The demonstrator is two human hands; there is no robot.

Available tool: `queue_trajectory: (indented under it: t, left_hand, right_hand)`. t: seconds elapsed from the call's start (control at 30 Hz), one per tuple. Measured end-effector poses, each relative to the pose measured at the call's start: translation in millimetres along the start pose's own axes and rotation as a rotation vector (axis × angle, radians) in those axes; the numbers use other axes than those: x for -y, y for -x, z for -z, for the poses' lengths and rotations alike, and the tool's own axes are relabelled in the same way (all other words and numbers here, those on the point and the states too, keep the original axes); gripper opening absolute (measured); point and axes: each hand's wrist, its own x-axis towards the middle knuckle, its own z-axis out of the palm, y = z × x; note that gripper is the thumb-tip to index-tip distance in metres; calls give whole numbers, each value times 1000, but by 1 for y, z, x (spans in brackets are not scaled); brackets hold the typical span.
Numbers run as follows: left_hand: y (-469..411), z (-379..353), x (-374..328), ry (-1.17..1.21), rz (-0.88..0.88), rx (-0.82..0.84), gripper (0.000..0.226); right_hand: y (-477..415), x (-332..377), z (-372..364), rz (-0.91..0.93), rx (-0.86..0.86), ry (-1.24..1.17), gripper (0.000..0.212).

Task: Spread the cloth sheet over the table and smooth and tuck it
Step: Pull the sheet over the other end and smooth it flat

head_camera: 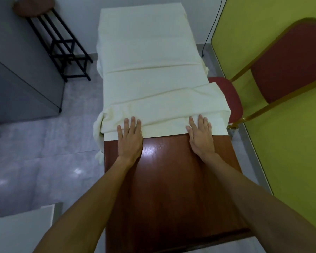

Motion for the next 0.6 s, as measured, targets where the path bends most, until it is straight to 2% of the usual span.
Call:
queue_trajectory:
  t: [0.07, 0.2, 0.27, 0.4, 0.6]
  left_hand:
    - [5, 3, 5, 12, -32, 2, 60]
    - [11, -2, 6, 50, -29, -7, 77]
    - [9, -4, 6, 60, -17, -7, 73]
    - [9, -3, 3, 65, 10, -35, 59]
    - [22, 8, 9, 67, -46, -76, 52]
  right_hand:
    - [6, 4, 10, 0, 25, -43, 59]
    - [17, 5, 15, 4, 64, -86, 60]
    - [23, 3, 9, 17, 56, -67, 66]
    - [31, 8, 2, -17, 46, -66, 52]
    - [37, 16, 11, -52, 75, -63, 53]
